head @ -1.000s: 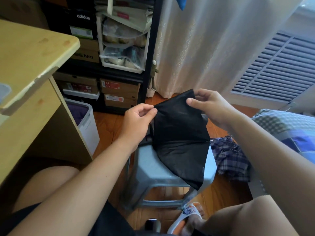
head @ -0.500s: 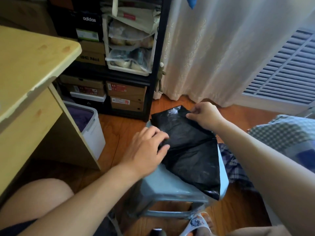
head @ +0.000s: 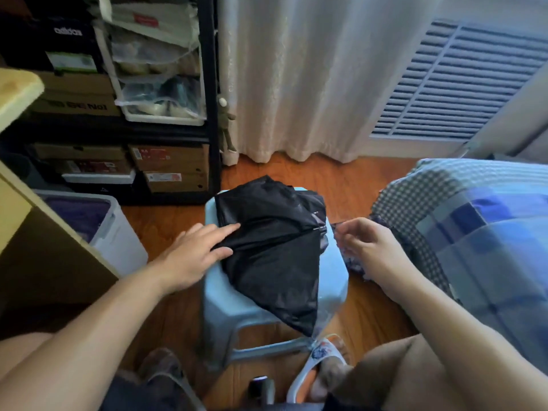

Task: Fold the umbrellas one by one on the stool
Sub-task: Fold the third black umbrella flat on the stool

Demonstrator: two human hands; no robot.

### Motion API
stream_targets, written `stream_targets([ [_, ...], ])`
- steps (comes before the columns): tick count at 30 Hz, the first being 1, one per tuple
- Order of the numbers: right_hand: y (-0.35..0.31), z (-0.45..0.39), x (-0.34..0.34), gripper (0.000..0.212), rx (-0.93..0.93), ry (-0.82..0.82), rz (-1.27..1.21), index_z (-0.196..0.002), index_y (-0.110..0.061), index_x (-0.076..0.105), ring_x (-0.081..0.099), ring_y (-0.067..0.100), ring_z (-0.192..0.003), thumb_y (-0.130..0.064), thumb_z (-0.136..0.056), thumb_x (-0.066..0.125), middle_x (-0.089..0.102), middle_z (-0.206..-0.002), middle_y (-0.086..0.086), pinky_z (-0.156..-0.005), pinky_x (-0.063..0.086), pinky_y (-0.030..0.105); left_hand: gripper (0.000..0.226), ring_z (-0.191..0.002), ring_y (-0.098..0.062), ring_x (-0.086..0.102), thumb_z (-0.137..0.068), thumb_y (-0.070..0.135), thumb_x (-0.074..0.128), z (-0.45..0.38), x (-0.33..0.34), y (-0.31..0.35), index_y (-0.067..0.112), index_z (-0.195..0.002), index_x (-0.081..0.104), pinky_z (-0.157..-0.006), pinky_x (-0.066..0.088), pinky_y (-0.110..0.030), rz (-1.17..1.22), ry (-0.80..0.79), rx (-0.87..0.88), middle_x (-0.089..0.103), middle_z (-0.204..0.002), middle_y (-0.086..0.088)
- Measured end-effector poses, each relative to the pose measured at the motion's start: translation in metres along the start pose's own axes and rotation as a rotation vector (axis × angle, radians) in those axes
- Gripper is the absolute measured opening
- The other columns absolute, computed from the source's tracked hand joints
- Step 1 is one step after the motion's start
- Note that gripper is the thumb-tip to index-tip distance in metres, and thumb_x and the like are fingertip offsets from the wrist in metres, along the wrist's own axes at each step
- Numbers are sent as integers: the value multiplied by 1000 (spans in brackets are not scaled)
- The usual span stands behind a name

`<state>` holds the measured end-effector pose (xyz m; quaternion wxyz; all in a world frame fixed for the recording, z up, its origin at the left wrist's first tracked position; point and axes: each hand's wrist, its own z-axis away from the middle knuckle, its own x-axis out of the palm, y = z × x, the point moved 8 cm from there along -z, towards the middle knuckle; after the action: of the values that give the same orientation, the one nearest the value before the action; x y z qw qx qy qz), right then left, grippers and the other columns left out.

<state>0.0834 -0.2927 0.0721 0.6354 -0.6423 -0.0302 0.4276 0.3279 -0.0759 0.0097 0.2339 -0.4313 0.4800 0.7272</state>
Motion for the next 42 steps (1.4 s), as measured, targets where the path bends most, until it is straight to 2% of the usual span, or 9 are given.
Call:
stream_targets([
  [4,6,19,4,20,14,-37,-97,-94,0,69,65,15,-74,11,-96,52,73,-85,7,-69,52,25,49,-109,-10,41,-103,46,46,16,-4,-2,53,-149,28,-99,34,-29,25,-41,43,50,-111,12],
  [9,28,33,8,30,16,51,-11,-81,-20,70,64,13,-70,6,-89,56,73,-78,1,-76,57,42,59,-113,-22,44,-104,38,51,26,-1,3,54,-151,19,-103,39,-42,-41,88,-25,47,-118,4],
  [13,9,35,17,27,-141,53,8,-83,-26,73,63,4,-73,-1,-90,68,74,-82,-7,-68,49,17,85,-136,-29,32,-98,36,64,40,-2,15,43,-161,8,-114,33,-46,-33,208,-166,29,-150,-4],
  [16,9,32,30,24,-154,8,74,-88,-26,71,64,5,-82,-2,-87,73,72,-89,-9,-72,46,10,94,-145,-23,25,-95,36,69,48,-9,28,40,-162,4,-119,29,-45,134,292,-204,22,-156,3],
  [20,18,26,36,26,-109,-22,142,-84,-28,67,66,12,-86,-5,-82,79,70,-89,-8,-78,48,22,70,-134,-18,47,-93,33,72,49,-14,18,28,-154,37,-110,40,-42,462,421,-318,50,-145,1],
  [25,8,31,33,22,-219,41,129,-76,-26,69,65,14,-84,-6,-79,81,67,-84,-9,-82,56,42,32,-117,-20,61,-97,42,67,38,-19,9,26,-124,66,-102,52,-47,527,448,-354,65,-124,1],
  [28,5,31,31,20,-234,82,84,-76,-25,69,63,11,-81,-8,-85,75,68,-82,-8,-79,55,35,6,-103,-24,65,-97,30,69,31,-22,8,24,-97,69,-93,55,-44,627,529,-347,70,-105,-2],
  [32,9,27,28,25,-119,54,-35,-74,-27,65,53,-2,-63,-14,-95,69,61,-70,-12,-60,41,10,16,-89,-25,65,-98,10,65,31,-15,2,17,-83,66,-80,52,-34,1054,530,-416,70,-86,-3],
  [42,5,34,21,18,-109,198,-111,-79,-16,62,53,-2,-54,-13,-93,72,61,-65,-6,-55,43,11,11,-84,-19,68,-96,10,67,31,-14,3,14,-87,69,-75,52,-31,1042,456,-422,73,-88,-6],
])
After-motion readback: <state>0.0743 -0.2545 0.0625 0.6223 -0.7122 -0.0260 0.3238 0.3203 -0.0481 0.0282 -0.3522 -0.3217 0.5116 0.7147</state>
